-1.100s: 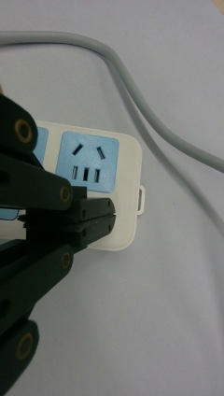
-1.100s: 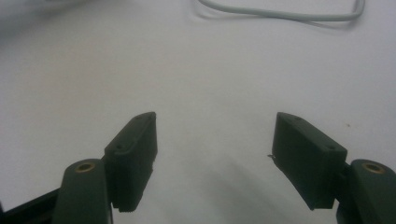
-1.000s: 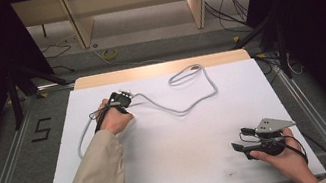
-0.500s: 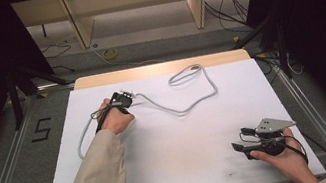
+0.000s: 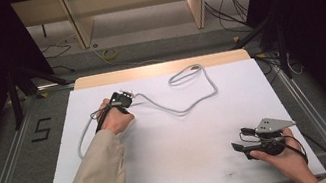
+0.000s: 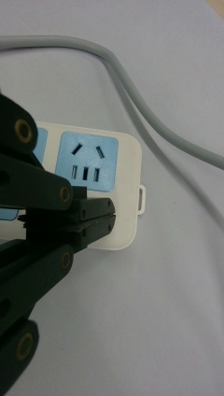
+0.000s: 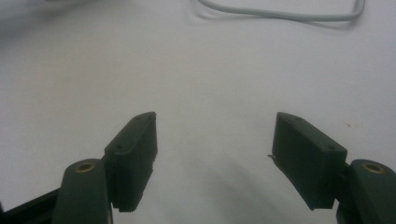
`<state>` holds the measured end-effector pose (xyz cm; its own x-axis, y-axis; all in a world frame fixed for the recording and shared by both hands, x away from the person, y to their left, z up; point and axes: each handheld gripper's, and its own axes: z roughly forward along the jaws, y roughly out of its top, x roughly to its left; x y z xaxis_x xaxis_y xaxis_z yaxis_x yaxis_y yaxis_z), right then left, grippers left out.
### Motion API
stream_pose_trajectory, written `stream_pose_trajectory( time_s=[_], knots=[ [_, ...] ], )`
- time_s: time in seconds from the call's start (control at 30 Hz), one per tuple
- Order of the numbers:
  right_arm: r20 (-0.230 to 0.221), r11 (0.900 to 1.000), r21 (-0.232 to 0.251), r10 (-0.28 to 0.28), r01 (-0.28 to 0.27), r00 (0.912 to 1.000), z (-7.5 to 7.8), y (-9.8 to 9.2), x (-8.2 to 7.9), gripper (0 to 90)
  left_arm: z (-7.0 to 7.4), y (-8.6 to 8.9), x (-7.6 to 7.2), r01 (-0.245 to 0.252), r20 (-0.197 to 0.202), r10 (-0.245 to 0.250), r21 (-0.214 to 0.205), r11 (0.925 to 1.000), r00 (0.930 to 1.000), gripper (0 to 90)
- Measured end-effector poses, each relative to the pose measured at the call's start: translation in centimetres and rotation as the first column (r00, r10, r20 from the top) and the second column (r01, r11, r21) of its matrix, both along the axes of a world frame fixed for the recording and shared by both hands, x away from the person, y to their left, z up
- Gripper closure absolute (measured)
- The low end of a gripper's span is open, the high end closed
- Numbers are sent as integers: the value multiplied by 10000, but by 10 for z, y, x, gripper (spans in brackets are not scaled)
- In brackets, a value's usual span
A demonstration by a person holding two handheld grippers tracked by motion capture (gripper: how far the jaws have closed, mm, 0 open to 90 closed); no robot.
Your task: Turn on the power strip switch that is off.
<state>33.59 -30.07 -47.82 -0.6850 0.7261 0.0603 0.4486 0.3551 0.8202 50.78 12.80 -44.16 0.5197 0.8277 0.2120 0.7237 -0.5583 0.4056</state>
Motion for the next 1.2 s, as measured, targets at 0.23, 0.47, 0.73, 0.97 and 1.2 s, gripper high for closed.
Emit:
stream_pose_trajectory(
  time_s=[0.23, 0.47, 0.73, 0.97, 1.2],
  knots=[
    [10, 10000, 13, 3, -3, 10000, 0, 0, 0, 318, 0, 1, 0, 14, -11, -14, -1, 10000, 10000, 899],
    [6, 10000, 16, 0, 0, 10000, 0, 0, 0, 318, 1, 1, 0, 45, 49, -45, -46, 10000, 10000, 899],
    [5, 10000, 42, -30, 30, 10000, 0, 0, 0, 318, 2, 3, 0, 46, 112, -44, -156, 9999, 9999, 899],
    [18, 10000, 55, -46, 46, 10000, 1, 0, 0, 318, 5, 1, -2, 62, 331, -53, -279, 9996, 9994, 898],
    [20, 10000, 51, -49, 48, 10000, 1, 0, 0, 319, 9, 2, -4, 129, 448, -114, -318, 9994, 9989, 898]
  ],
)
